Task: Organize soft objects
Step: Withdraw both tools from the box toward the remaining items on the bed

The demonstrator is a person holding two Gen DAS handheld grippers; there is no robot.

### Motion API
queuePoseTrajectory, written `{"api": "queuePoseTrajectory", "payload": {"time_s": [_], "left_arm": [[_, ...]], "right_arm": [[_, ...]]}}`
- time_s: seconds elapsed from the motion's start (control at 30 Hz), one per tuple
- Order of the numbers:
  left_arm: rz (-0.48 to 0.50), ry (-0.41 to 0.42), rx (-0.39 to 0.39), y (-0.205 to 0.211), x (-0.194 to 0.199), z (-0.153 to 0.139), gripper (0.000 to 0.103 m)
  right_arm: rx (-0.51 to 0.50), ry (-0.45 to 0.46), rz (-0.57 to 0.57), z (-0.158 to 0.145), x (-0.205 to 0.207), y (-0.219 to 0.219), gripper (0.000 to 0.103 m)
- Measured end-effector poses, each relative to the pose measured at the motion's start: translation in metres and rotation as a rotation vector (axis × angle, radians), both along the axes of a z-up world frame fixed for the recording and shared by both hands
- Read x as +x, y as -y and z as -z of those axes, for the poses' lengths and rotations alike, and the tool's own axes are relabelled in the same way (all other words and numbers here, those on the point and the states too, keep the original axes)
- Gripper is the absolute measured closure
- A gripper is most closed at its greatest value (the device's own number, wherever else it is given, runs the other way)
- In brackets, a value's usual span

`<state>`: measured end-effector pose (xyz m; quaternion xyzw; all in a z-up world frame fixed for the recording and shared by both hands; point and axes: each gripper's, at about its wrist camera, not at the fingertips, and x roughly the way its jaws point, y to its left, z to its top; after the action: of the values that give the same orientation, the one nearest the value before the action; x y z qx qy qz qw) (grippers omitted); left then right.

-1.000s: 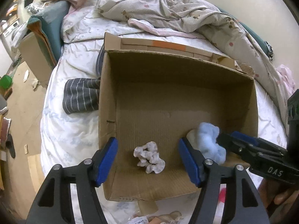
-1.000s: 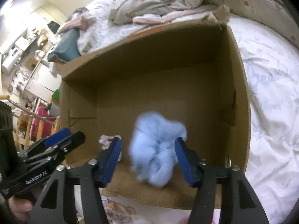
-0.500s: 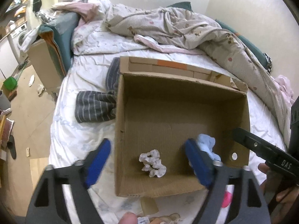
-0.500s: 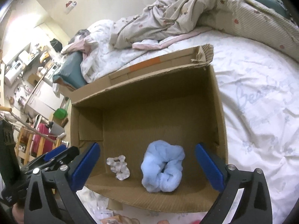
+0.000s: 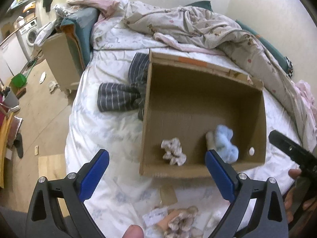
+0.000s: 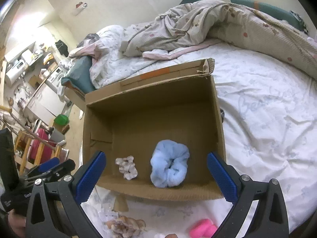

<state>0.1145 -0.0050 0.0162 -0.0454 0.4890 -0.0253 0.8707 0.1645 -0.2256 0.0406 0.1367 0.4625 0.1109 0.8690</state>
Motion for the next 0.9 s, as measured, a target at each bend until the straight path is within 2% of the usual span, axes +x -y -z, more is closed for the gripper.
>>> {"api": "queuePoseTrajectory", "payload": {"time_s": [0.23,0.33,0.53,0.63,0.73,0.83,0.9], "left_arm": [[-0.029,-0.028,0.01,-0.008,-0.024,0.003,0.006],[-0.051,-0.052,0.012,-0.014,-0.034,0.007,0.006],[-0.078,-0.127,-0.009,-0.024,-0.048,0.021,0.006],[-0.105,-0.168,-0.027,-0.033,-0.049,0.03,0.006],[-0.139,-0.2,-0.025,-0.041,-0.048,0.037,0.006],[-0.162,-0.233,-0.029,-0.048,-0.047,0.045,0.006],[-0.174,-0.26,-0.031,-0.052,-0.046,0.051,0.006]], "right_arm": [[0.013,-0.057,-0.04,0.005,-0.02,-0.003,0.0],[-0.025,-0.106,-0.067,0.015,-0.029,-0.009,0.0],[-0.044,-0.266,-0.169,0.046,-0.046,-0.023,0.0],[-0.051,-0.38,-0.225,0.069,-0.056,-0.031,0.0],[-0.135,-0.457,-0.298,0.092,-0.064,-0.045,0.001],[-0.211,-0.518,-0.363,0.113,-0.07,-0.058,0.015],[-0.268,-0.535,-0.397,0.123,-0.074,-0.066,0.017]]}}
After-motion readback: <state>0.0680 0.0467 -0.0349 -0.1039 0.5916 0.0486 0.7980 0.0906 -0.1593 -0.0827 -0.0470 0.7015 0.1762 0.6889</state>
